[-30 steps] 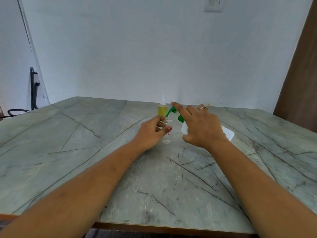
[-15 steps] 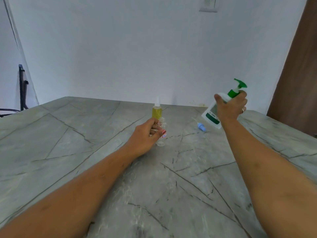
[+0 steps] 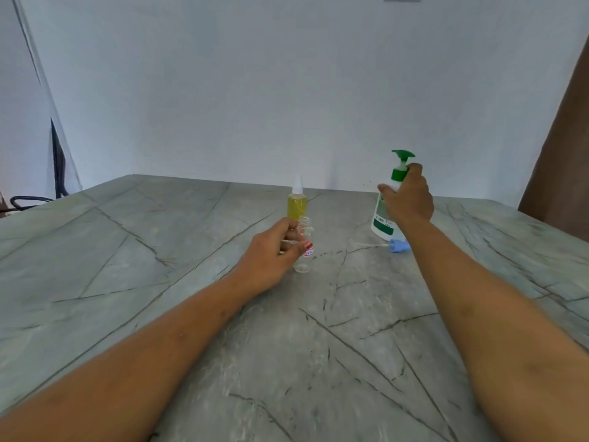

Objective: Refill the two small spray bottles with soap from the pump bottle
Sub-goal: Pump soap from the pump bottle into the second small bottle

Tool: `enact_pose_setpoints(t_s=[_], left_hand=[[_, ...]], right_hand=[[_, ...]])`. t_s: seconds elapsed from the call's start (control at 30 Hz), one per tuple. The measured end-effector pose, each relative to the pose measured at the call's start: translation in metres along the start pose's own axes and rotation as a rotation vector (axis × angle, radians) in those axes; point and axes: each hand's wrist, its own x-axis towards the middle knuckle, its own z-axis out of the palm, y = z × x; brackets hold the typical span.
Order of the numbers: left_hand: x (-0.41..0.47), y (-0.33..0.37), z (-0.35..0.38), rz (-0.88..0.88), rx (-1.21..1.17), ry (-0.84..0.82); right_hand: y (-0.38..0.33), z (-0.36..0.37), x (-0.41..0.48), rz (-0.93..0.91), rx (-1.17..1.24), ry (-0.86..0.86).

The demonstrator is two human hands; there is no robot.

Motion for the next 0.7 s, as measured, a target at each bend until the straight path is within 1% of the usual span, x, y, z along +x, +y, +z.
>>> enact_pose_setpoints(t_s=[0.13,0.2,0.33,0.4,0.5,0.6,0.7], left_hand=[[-0.001,0.003,-0.001,0.002,0.007,-0.004],[-0.002,0.005,-0.001,0.000,0.019,-0.006],[-0.005,0.010,-0.001,-0.001,0.020,-0.014],[-0.006,0.013,0.000,0.002,0.002,-0.020],[-0.008,0.017,0.000,0.008,0.017,-0.024],[-0.010,0.021,0.000,0.010,0.031,-0.022],[-0.013,0.026,-0.001,-0.003,0.040,-0.021]], right_hand=[[-0.007,-0.004,-0.019,-0.074,-0.037,-0.022],[-0.010,-0.006,-0.026,-0.111,-0.019,-0.046],[-0.018,-0.018,-0.037,-0.134,0.084,-0.113],[-0.022,-0.024,-0.044,-0.130,0.166,-0.123],[-0.030,-0.027,-0.064,-0.182,0.246,-0.136],[-0.034,-0.027,-0.079,-0.244,0.241,-0.107],[-0.034,-0.030,-0.086,-0.240,0.268,-0.067]])
